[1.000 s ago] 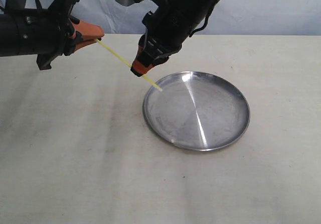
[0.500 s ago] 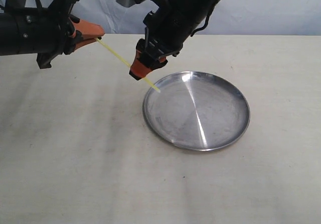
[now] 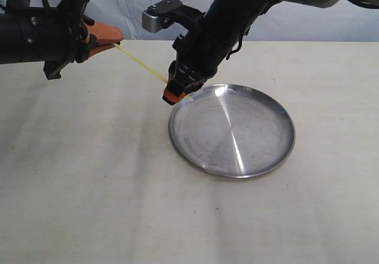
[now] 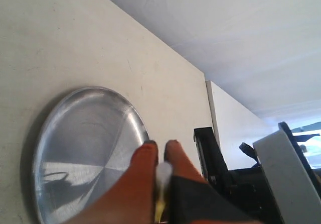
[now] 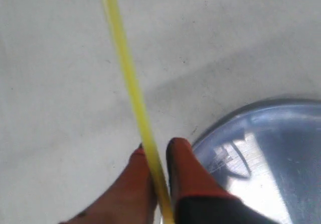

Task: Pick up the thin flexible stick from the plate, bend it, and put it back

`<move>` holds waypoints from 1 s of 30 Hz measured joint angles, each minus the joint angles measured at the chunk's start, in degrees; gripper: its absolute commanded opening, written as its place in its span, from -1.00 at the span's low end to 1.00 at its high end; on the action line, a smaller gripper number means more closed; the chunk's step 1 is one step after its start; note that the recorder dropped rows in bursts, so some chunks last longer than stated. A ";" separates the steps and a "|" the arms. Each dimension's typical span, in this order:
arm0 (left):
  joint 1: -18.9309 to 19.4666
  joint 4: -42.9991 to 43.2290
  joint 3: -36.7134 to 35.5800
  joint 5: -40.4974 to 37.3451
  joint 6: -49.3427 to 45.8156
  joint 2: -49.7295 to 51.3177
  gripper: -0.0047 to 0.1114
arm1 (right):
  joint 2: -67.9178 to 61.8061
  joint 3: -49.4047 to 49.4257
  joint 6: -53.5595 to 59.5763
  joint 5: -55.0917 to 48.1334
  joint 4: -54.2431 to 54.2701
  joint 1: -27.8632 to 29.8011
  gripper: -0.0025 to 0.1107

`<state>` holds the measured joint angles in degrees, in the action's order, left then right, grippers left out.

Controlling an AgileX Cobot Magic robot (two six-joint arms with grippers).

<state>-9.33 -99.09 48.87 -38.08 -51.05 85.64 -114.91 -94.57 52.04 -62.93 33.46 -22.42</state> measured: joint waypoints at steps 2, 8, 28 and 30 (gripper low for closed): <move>0.00 -0.12 0.00 0.00 -0.74 0.00 -0.92 | 0.00 0.00 -0.77 0.38 0.00 -0.10 -0.96; 0.11 -1.67 0.34 0.74 -3.07 0.00 -0.92 | -0.19 0.19 -1.53 0.23 5.56 -0.10 -0.96; -9.24 -3.05 1.38 9.82 -6.77 -1.08 -0.92 | -0.89 1.34 -25.02 3.63 6.35 0.11 -0.96; -10.10 -3.05 1.38 10.63 -6.99 -1.20 -0.92 | -0.89 1.34 -26.14 5.13 6.35 0.11 -0.96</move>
<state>-19.43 -102.13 50.25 -27.45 -58.04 84.45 -115.79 -93.23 25.90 -57.79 39.81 -22.30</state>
